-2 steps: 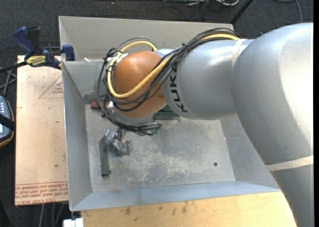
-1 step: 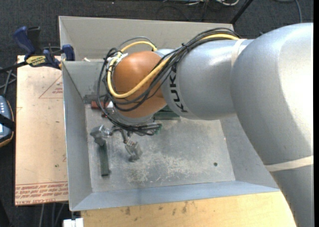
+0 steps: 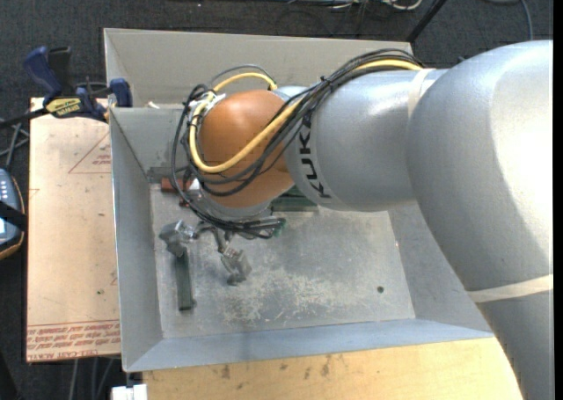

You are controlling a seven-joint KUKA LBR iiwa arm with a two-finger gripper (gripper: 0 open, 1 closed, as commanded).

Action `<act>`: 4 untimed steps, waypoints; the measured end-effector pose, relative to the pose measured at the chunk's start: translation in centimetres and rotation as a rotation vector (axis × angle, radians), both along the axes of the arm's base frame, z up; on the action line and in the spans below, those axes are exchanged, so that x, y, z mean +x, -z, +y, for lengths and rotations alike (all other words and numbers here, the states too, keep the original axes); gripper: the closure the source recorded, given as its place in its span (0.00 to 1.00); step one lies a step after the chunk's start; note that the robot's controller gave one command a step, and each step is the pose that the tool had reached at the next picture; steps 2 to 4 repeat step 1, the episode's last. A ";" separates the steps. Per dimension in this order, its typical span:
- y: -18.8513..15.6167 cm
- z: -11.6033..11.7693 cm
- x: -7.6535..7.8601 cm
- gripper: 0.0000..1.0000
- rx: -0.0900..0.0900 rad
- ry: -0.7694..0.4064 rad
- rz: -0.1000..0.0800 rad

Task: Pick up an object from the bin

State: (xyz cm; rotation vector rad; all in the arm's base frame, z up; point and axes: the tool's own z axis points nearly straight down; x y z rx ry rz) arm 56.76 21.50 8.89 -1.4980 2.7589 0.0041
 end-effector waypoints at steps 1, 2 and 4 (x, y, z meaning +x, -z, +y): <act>1.8 3.4 0.9 1.00 0.001 -0.473 -0.003; 1.8 3.4 0.9 1.00 0.001 -0.473 -0.003; 1.8 3.4 0.9 1.00 0.001 -0.473 -0.003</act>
Offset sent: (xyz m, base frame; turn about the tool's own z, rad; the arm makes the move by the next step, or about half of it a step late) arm 0.0000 0.0000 0.0000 0.0000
